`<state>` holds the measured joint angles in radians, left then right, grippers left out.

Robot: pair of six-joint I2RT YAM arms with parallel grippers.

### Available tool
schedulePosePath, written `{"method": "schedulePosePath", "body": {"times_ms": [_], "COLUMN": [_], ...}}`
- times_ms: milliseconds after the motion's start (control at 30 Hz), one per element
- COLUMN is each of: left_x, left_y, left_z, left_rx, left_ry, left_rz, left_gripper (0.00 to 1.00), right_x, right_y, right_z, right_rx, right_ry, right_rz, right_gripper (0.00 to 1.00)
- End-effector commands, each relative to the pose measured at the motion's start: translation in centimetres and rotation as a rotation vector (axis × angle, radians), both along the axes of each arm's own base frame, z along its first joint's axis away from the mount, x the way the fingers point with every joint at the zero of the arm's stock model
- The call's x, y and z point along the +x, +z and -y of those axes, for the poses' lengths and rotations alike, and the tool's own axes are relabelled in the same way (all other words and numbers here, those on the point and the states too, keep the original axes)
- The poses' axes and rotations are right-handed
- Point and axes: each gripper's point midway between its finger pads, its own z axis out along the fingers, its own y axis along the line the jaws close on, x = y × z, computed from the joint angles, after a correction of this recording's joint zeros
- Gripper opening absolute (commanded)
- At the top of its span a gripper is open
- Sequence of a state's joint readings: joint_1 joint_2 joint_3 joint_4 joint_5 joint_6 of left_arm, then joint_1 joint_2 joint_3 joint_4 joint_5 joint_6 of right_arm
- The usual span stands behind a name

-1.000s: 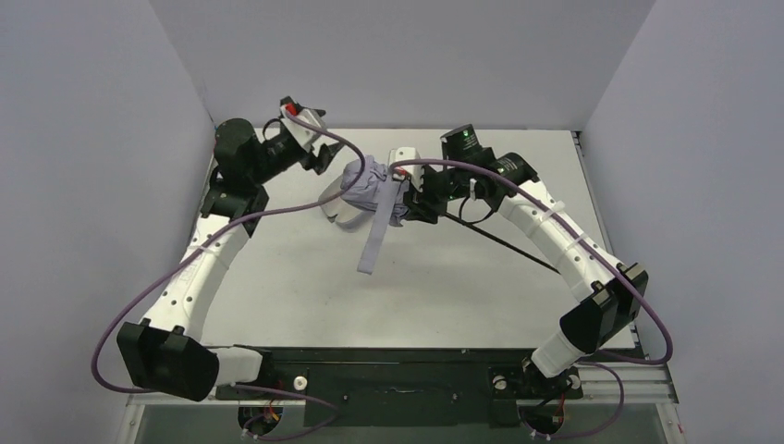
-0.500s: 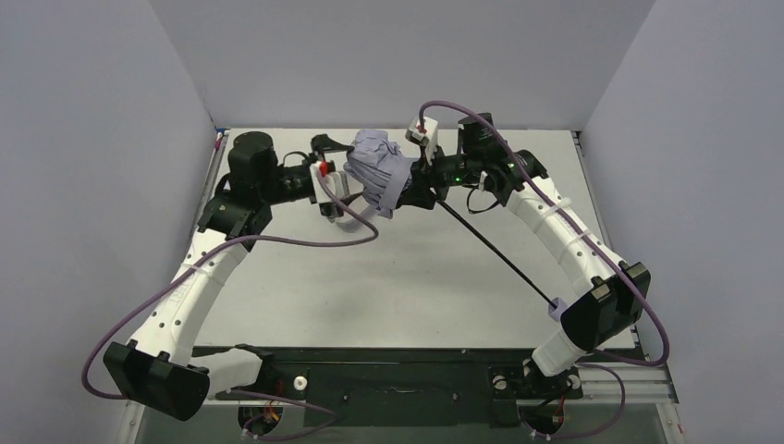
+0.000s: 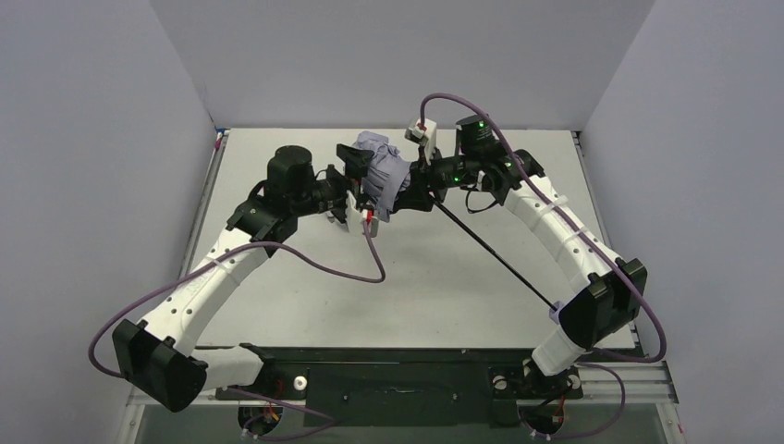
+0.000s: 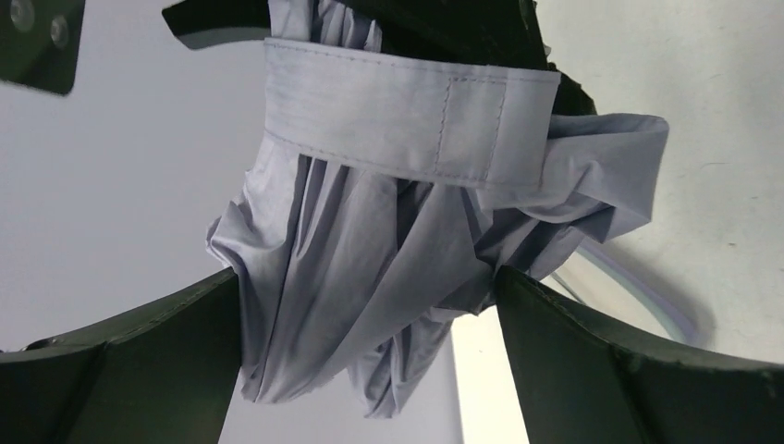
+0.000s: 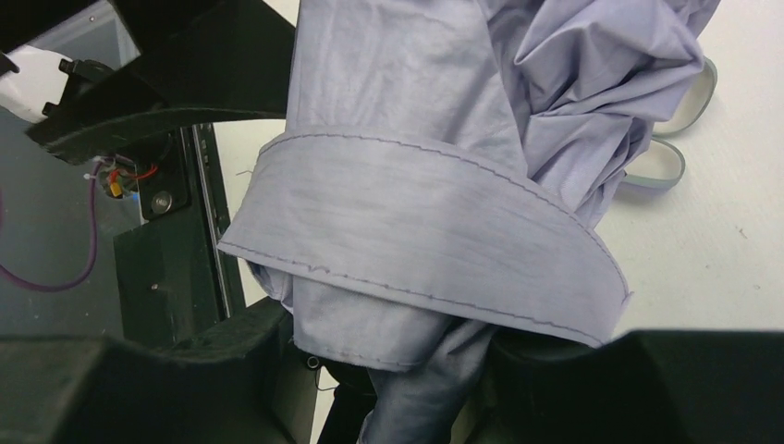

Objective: Open the umbrella

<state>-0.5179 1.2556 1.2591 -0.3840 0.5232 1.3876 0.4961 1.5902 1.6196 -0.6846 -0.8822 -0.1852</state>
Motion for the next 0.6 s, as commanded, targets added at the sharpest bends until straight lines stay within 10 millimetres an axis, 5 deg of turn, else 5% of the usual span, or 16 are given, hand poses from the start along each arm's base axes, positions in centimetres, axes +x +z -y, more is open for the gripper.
{"method": "schedulePosePath", "body": {"times_ms": [0,200,433,567], "left_x": [0.6,-1.3,-1.3,-0.6], "left_y": [1.0,1.7,-1.5,-3.0], "left_z": [2.2,3.9,4.9,4.6], "left_rx": [-0.025,-0.032,0.054,0.099], "left_ry": [-0.089,-0.216,-0.293,-0.272], "left_rz": [0.193,0.203,0.22,0.206], "left_gripper": [0.97,0.97,0.98,0.68], "right_x": [-1.1,-0.9,-1.0,-1.0], "right_y": [3.1,2.8,3.1,3.3], "right_z": [-1.9,-2.3,-2.6,-2.3], "right_rx": [0.097,0.1,0.097,0.081], "right_ry": [0.099,0.107,0.137,0.142], "right_rz": [0.055,0.03,0.062,0.098], "right_gripper": [0.0,0.0,0.0,0.0]}}
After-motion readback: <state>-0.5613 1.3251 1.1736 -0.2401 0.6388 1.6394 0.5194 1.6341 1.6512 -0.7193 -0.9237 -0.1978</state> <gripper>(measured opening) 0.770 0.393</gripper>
